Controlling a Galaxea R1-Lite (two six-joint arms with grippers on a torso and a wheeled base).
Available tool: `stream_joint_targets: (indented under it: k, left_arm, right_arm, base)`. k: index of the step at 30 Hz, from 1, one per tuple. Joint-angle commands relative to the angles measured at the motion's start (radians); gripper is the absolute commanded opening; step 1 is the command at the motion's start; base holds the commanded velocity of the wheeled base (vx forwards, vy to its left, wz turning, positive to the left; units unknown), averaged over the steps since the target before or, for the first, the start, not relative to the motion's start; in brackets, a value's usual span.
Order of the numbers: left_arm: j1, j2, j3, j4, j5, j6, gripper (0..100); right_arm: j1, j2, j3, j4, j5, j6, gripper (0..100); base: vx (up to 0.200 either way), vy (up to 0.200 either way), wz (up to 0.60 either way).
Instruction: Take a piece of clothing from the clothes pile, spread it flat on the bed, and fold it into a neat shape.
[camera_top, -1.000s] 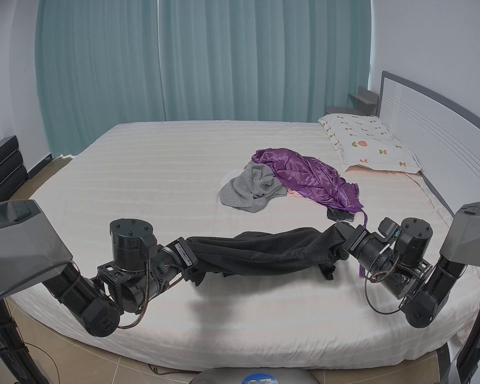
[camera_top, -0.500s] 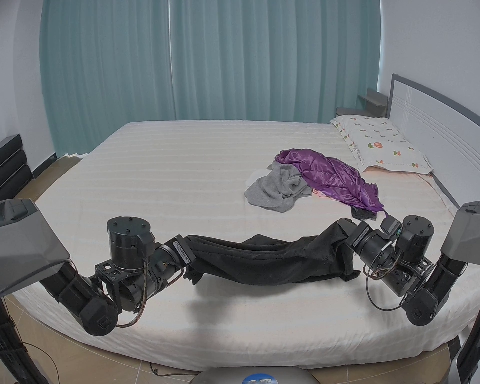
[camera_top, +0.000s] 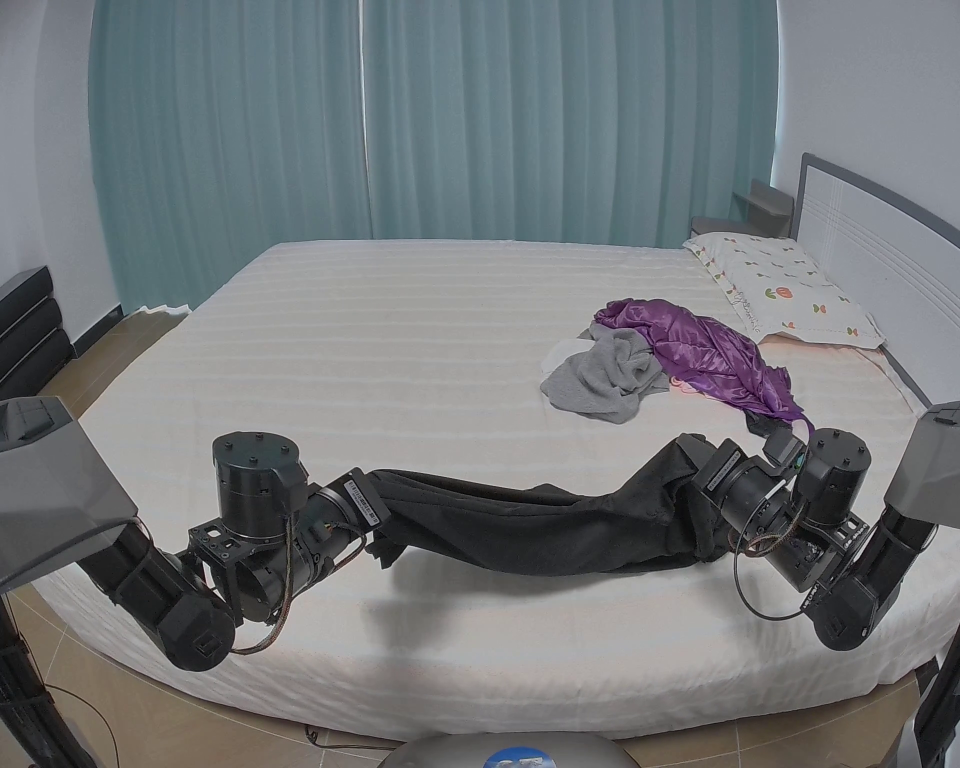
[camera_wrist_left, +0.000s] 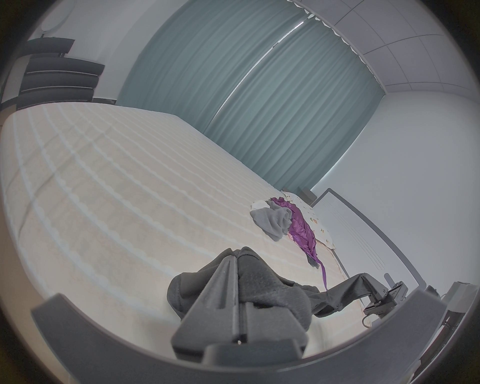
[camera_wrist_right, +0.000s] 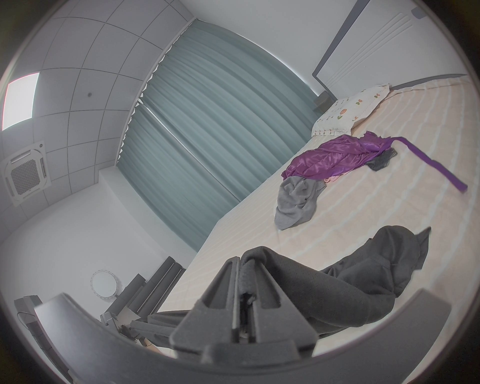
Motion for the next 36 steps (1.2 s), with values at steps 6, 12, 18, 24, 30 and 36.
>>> stream_joint_targets:
  k: [6, 12, 18, 24, 30, 36]
  left_arm:
    - [0.002, 0.002, 0.002, 0.0, 0.001, 0.0, 0]
    - [0.003, 0.002, 0.005, -0.002, 0.001, 0.0, 0]
    - [0.008, 0.002, 0.007, -0.002, 0.004, 0.0, 0]
    - [0.011, -0.009, 0.036, -0.002, 0.005, 0.0, 0]
    - [0.009, -0.029, 0.045, 0.0, 0.007, 0.0, 0]
    - [0.008, -0.032, 0.067, 0.001, 0.007, 0.003, 0]
  right_arm:
    - [-0.003, 0.0, 0.0, -0.017, 0.0, 0.0, 0]
    - [-0.003, -0.002, 0.0, -0.017, 0.0, 0.0, 0]
    - [-0.003, -0.002, 0.0, -0.015, 0.0, 0.0, 0]
    - [0.002, -0.032, 0.011, -0.015, 0.002, -0.001, 0]
    - [0.005, -0.048, 0.055, -0.015, 0.005, -0.001, 0]
    - [0.007, -0.049, 0.105, -0.015, 0.002, 0.0, 0]
  base:
    - [0.0, 0.2, 0.0]
    - [0.0, 0.2, 0.0]
    - [0.0, 0.033, 0.0]
    - [0.0, 0.0, 0.0]
    - [0.0, 0.0, 0.0]
    - [-0.033, 0.0, 0.0]
